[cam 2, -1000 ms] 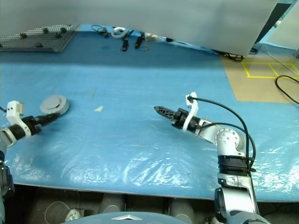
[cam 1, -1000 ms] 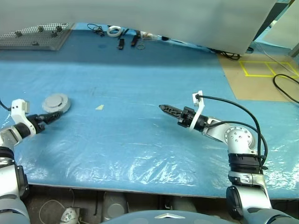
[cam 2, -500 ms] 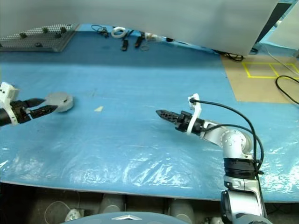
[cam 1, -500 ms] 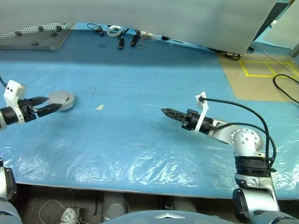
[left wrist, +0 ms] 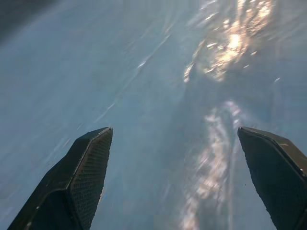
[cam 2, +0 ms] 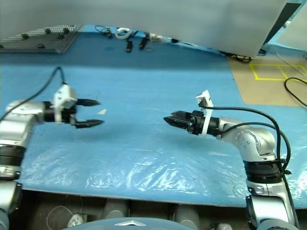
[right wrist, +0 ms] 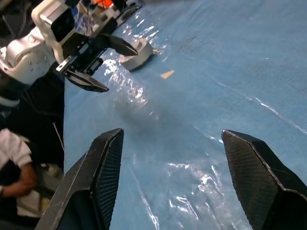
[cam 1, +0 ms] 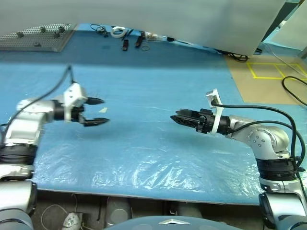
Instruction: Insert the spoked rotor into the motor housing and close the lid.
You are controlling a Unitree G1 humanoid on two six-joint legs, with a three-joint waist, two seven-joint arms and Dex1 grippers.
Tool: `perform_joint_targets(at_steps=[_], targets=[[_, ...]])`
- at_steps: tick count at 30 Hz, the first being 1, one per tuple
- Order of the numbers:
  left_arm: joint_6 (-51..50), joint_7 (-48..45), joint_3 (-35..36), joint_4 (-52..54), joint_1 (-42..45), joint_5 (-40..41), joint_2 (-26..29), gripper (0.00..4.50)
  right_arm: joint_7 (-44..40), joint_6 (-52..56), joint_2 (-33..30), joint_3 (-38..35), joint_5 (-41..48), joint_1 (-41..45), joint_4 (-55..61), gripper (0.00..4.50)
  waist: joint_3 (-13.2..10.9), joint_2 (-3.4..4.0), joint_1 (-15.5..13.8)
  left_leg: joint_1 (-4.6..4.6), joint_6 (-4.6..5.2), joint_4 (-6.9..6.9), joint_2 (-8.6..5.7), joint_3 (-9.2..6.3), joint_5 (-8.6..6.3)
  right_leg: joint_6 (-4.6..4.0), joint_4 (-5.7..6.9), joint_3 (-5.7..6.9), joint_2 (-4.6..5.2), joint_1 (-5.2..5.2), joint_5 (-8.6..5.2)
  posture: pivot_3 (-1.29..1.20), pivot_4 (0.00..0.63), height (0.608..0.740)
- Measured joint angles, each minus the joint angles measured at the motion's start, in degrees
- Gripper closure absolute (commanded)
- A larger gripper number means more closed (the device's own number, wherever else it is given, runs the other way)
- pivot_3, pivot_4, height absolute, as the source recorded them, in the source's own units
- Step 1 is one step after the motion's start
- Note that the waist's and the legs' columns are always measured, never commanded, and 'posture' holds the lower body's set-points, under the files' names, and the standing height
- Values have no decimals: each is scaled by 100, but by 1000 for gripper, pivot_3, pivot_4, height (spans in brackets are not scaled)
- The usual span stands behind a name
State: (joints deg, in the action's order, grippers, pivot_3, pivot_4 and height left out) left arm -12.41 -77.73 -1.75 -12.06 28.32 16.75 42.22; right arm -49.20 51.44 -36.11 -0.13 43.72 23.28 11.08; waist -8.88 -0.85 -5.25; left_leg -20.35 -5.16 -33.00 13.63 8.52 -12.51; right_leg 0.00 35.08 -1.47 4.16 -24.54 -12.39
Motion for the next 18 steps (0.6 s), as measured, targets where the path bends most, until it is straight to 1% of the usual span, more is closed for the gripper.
perform_joint_targets(at_steps=[2,6,8,13,18], targets=[[114,-48,-130,-22,-66,-7,-169,106,-206,-365,-119,163,-309,-66,27,1076,0,0,43,-1,0,3,6,0,0,-4,3,-3,-5,-3,-2,0,150,740],[365,-43,-208,-238,-60,-31,-332,106,-499,-1058,-188,419,-862,-133,28,1076,0,0,62,15,1,-6,-3,1,0,-7,11,-5,3,-5,-4,0,150,740],[507,28,-212,-373,-56,-29,-578,106,-648,-1499,-276,588,-1220,-277,26,1076,0,0,38,13,2,-8,-10,2,0,-12,10,-6,4,-4,-7,0,150,740],[553,317,-258,-473,-132,-27,-939,106,-883,-2014,-314,756,-1556,-693,25,1076,0,0,-12,14,3,-8,-1,2,0,-18,11,-9,4,-5,-11,0,150,740],[497,679,-180,-417,-464,27,-1085,106,-762,-2095,-306,582,-1594,-1043,48,1076,0,0,10,14,3,-7,-2,4,-1,-22,12,-11,2,-5,-13,0,150,740]])
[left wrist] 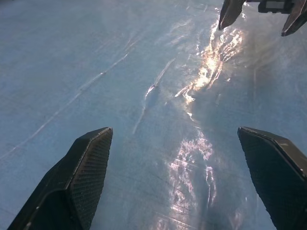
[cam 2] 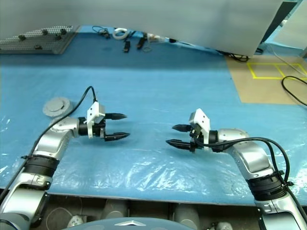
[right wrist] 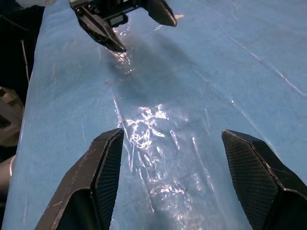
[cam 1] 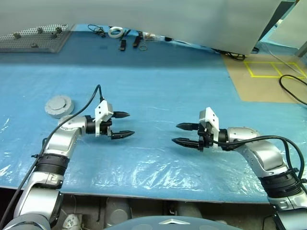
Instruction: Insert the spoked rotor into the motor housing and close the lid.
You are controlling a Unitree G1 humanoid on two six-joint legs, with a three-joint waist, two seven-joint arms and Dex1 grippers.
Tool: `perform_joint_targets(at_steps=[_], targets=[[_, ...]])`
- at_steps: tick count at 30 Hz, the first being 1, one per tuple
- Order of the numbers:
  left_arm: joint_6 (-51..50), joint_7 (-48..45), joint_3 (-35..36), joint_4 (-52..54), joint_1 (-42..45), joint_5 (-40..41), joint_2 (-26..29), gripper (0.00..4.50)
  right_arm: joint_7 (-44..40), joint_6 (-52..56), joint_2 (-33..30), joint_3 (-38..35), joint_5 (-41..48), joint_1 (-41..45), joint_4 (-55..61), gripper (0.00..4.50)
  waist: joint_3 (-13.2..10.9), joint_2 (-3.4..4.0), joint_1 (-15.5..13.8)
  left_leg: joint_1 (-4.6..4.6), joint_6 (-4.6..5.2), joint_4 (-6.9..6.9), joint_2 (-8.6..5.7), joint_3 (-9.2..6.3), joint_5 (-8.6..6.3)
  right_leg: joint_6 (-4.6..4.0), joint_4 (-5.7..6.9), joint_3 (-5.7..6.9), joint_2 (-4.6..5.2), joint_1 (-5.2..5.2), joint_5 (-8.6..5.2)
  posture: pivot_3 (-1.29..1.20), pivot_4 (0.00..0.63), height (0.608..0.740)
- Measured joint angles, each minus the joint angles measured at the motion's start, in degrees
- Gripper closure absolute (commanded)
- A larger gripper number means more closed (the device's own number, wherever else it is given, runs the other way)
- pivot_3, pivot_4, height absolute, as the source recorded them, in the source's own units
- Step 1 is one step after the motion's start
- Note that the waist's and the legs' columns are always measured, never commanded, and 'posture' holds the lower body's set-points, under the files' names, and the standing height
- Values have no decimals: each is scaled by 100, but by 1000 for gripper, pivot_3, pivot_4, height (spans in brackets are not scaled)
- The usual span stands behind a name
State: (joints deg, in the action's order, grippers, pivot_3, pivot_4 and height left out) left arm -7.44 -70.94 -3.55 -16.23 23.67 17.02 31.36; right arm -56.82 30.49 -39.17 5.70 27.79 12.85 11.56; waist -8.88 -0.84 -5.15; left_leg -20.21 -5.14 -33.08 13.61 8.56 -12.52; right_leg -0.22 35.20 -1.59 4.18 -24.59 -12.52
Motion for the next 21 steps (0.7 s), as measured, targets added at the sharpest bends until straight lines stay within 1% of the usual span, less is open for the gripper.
perform_joint_targets(at_steps=[6,12,21], targets=[[-79,322,110,246,-360,113,-82,106,408,-8,293,-89,-75,-114,143,1076,0,0,-14,8,1,-3,-2,0,0,-4,1,1,2,0,-3,0,150,740],[-180,495,108,421,-337,191,-149,106,670,26,478,-51,-146,189,205,1076,0,0,-13,10,1,-2,0,0,0,-4,1,0,1,0,-3,0,150,740],[-203,520,109,444,-275,195,-147,106,624,85,491,-50,-161,228,41,1076,0,0,-12,8,0,2,-1,0,0,-3,-2,1,1,0,-2,0,150,740]])
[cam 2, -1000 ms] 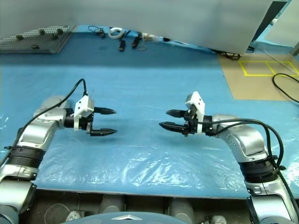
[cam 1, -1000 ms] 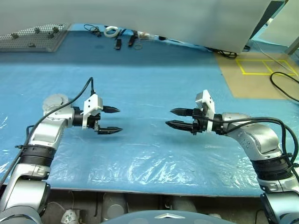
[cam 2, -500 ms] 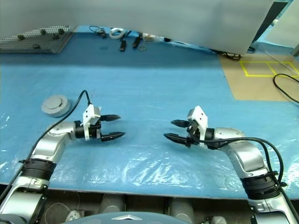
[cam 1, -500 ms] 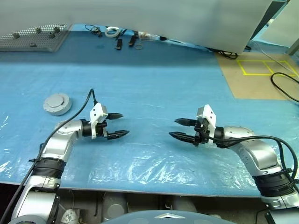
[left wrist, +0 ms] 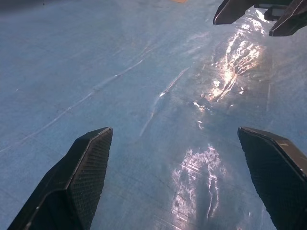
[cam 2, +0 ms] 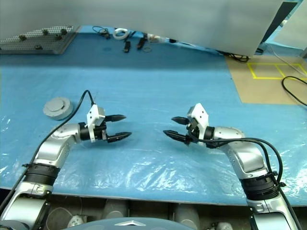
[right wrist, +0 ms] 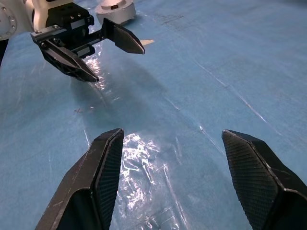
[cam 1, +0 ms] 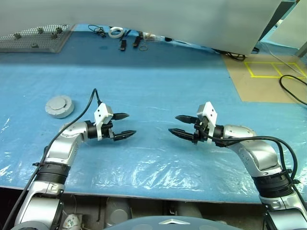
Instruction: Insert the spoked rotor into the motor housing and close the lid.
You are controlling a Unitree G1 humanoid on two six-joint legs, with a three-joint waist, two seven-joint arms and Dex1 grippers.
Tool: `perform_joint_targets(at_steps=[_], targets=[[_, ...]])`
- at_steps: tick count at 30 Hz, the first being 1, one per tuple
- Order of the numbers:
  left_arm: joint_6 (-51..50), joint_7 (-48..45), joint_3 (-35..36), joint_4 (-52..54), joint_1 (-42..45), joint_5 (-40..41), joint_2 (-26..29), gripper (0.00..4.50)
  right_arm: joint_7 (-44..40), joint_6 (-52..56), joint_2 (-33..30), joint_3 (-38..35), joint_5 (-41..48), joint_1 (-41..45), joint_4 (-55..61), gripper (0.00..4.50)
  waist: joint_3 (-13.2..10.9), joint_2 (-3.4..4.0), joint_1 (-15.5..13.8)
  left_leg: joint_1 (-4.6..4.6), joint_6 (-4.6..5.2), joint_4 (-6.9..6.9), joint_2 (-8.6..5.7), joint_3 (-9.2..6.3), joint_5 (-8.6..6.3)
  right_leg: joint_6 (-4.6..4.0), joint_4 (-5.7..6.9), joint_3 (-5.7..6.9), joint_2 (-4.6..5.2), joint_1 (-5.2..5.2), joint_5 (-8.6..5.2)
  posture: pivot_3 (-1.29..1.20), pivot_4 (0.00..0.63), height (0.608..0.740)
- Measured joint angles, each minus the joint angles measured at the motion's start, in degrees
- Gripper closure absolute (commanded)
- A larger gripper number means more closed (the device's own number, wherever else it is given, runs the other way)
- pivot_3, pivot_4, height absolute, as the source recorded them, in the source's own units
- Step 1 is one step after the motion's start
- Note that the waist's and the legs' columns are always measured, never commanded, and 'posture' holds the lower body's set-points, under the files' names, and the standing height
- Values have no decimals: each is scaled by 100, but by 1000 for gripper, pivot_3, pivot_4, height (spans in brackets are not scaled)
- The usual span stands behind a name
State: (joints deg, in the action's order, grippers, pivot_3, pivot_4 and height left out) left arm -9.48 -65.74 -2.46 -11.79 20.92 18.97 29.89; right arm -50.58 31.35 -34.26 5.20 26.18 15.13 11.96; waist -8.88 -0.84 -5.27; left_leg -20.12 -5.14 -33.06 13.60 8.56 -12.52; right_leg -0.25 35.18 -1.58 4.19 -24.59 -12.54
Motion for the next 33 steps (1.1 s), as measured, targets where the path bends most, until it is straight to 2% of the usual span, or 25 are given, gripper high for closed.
perform_joint_targets(at_steps=[33], targets=[[-25,1,0,-205,213,0,-1,106,-291,-342,209,1,-282,89,-577,1076,0,0,3,1,0,0,0,0,0,-1,1,0,0,0,0,0,150,740]])
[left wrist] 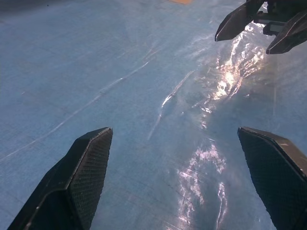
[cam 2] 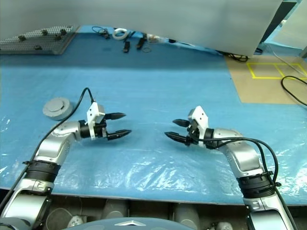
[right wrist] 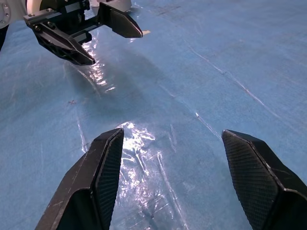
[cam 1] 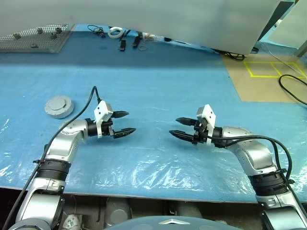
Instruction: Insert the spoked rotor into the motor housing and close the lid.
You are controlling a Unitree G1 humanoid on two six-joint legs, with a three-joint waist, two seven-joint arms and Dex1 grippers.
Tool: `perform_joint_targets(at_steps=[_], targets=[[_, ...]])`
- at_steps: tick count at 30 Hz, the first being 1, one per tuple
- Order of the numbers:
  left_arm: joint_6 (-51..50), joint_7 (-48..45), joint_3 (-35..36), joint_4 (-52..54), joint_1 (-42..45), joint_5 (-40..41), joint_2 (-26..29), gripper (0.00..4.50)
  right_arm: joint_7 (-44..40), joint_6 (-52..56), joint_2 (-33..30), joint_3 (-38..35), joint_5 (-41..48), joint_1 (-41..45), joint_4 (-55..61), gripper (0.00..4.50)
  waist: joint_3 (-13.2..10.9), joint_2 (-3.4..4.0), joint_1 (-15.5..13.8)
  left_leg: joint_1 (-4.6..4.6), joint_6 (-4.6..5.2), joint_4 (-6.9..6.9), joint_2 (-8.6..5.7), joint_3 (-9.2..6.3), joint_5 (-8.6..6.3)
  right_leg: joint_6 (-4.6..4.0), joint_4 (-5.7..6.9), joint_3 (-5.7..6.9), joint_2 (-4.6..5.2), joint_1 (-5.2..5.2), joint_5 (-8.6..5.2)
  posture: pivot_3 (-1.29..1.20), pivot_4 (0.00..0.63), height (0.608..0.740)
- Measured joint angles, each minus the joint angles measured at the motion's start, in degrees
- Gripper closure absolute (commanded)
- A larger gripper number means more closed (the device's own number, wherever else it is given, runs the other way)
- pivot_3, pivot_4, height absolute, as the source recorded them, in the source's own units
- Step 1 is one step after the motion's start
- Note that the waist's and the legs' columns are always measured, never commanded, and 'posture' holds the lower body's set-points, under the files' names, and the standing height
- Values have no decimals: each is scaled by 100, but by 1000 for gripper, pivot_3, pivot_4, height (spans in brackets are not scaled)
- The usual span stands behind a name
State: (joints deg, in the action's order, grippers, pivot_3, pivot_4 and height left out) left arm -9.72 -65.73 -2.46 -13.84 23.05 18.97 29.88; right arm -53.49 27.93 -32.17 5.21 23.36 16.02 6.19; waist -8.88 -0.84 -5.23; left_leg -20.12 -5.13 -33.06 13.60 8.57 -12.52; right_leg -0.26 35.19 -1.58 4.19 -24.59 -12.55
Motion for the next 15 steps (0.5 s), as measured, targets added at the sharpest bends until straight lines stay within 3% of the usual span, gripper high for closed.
perform_joint_targets(at_steps=[15], targets=[[-8,-4,0,-70,84,2,-6,106,-10,-18,86,8,-97,21,-63,1076,0,0,0,-1,0,0,0,0,0,0,0,0,0,0,0,0,150,740]])
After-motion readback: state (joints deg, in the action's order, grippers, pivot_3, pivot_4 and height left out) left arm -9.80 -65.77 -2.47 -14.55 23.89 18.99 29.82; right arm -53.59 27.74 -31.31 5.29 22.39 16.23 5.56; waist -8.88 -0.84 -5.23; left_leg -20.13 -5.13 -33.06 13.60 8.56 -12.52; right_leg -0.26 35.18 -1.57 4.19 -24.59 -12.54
